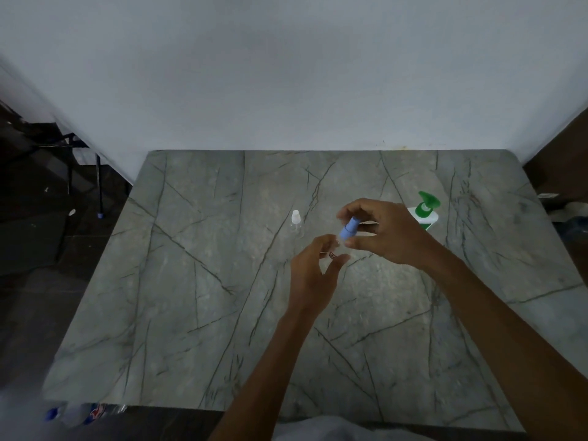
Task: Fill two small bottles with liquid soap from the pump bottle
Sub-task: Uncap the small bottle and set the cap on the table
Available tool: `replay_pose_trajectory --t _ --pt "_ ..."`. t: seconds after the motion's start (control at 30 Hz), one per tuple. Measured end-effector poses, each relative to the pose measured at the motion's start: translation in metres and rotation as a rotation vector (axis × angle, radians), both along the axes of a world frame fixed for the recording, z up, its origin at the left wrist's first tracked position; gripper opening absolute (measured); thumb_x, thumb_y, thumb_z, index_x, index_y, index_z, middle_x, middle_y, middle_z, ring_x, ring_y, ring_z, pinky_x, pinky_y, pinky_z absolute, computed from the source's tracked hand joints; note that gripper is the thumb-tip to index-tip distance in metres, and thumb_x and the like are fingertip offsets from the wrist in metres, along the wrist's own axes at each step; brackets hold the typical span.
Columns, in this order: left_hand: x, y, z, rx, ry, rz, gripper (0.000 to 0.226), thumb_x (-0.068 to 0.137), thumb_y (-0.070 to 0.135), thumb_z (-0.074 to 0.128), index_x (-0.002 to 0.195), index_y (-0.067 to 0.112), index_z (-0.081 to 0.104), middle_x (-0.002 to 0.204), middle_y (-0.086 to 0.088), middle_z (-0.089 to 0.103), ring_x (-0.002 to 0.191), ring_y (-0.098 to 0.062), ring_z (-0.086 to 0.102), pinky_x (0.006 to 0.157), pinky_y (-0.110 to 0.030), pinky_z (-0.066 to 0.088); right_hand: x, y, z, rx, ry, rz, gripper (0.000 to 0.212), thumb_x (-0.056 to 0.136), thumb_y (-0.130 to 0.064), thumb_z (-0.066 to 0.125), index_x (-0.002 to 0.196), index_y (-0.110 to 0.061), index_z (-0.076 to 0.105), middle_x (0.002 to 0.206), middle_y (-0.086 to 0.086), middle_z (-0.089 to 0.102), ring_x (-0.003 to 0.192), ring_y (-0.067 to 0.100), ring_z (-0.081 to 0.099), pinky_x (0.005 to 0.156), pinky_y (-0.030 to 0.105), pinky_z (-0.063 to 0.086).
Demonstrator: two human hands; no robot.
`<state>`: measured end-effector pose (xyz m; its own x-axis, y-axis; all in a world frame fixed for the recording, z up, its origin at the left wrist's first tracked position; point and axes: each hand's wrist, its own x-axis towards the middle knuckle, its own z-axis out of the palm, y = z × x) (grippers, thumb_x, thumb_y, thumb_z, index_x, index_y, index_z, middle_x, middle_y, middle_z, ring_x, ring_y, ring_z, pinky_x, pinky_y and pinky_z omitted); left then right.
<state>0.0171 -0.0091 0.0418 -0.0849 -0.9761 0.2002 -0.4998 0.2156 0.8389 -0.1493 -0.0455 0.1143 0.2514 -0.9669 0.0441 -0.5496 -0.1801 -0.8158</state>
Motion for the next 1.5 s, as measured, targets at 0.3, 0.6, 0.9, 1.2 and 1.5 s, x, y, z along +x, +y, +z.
replay_pose_trajectory --t 0.3,0.6,0.9,1.2,1.5 --pt "0.003 0.003 -0.001 -0.019 -0.006 0.0 0.03 0.086 0.021 0.077 0.114 0.014 0.066 0.103 0.006 0.071 0.089 -0.002 0.064 0.084 -0.011 0.05 0.006 0.003 0.001 -0.082 0.145 -0.02 0.024 0.074 -0.026 0.08 0.092 -0.016 0.068 0.089 -0.005 0.07 0.078 0.005 0.066 0.068 0.006 0.048" --pt "0.007 0.006 0.0 -0.001 0.004 -0.014 0.026 0.088 0.02 0.073 0.113 0.019 0.065 0.1 0.018 0.066 0.09 0.006 0.062 0.084 -0.009 0.047 0.01 0.01 0.007 -0.069 0.217 -0.061 0.052 0.065 -0.049 0.081 0.102 -0.016 0.065 0.088 -0.006 0.067 0.075 0.003 0.063 0.067 0.012 0.052" --pt "0.008 0.006 -0.002 0.008 -0.017 -0.011 0.027 0.09 0.022 0.072 0.115 0.016 0.065 0.104 0.011 0.069 0.089 0.003 0.062 0.082 -0.005 0.044 0.007 0.01 0.005 -0.026 0.186 0.036 0.053 0.07 -0.03 0.082 0.116 -0.015 0.06 0.11 -0.007 0.061 0.092 0.009 0.062 0.074 0.014 0.052" --pt "0.008 0.007 -0.003 0.005 0.017 -0.046 0.033 0.087 0.023 0.075 0.116 0.011 0.065 0.107 0.005 0.071 0.093 -0.003 0.065 0.086 -0.013 0.05 0.004 0.007 0.009 -0.062 0.254 -0.028 0.016 0.074 -0.027 0.08 0.082 -0.018 0.068 0.074 -0.01 0.067 0.065 0.005 0.062 0.057 0.019 0.047" --pt "0.025 0.009 -0.015 0.048 0.021 0.031 0.031 0.086 0.02 0.076 0.114 0.014 0.066 0.106 0.006 0.071 0.094 -0.005 0.066 0.086 -0.02 0.055 -0.013 -0.002 0.031 -0.131 0.077 -0.206 0.013 0.08 -0.018 0.075 0.091 -0.016 0.069 0.083 -0.01 0.067 0.076 -0.003 0.063 0.063 0.003 0.046"
